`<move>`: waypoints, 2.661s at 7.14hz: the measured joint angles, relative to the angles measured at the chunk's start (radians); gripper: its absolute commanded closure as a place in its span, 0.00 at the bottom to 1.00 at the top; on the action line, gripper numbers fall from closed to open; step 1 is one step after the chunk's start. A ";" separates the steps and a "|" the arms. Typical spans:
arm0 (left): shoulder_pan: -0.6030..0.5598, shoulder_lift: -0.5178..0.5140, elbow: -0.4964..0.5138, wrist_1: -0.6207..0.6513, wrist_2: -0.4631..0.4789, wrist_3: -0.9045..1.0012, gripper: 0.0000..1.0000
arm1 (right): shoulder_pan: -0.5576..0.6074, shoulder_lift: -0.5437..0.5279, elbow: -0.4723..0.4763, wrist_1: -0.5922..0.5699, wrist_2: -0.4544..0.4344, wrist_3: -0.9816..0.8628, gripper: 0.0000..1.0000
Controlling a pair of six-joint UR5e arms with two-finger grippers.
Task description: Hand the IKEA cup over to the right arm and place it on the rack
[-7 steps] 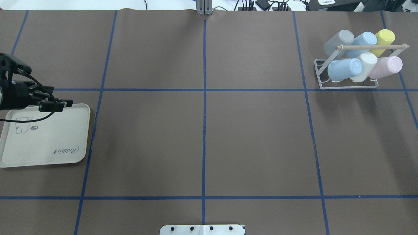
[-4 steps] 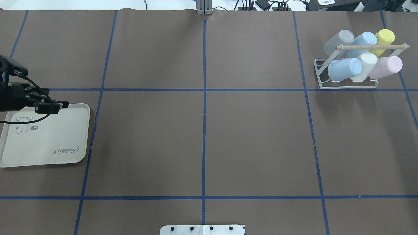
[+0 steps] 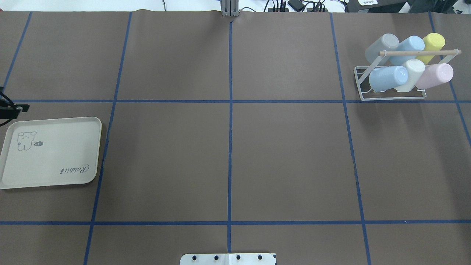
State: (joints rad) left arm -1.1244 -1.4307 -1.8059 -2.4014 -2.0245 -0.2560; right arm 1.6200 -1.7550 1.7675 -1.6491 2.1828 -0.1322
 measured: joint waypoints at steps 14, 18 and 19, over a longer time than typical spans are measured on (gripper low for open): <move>-0.516 -0.052 0.072 0.943 -0.284 0.532 0.00 | 0.000 -0.002 0.003 0.000 0.003 -0.005 0.01; -0.515 -0.071 0.046 0.919 -0.286 0.537 0.00 | 0.000 -0.004 0.008 0.000 0.010 -0.006 0.01; -0.514 -0.070 0.042 0.901 -0.283 0.538 0.00 | 0.000 -0.004 0.008 0.000 0.017 -0.006 0.01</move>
State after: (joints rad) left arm -1.6388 -1.5006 -1.7636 -1.5000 -2.3075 0.2822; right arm 1.6199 -1.7591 1.7759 -1.6490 2.2001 -0.1380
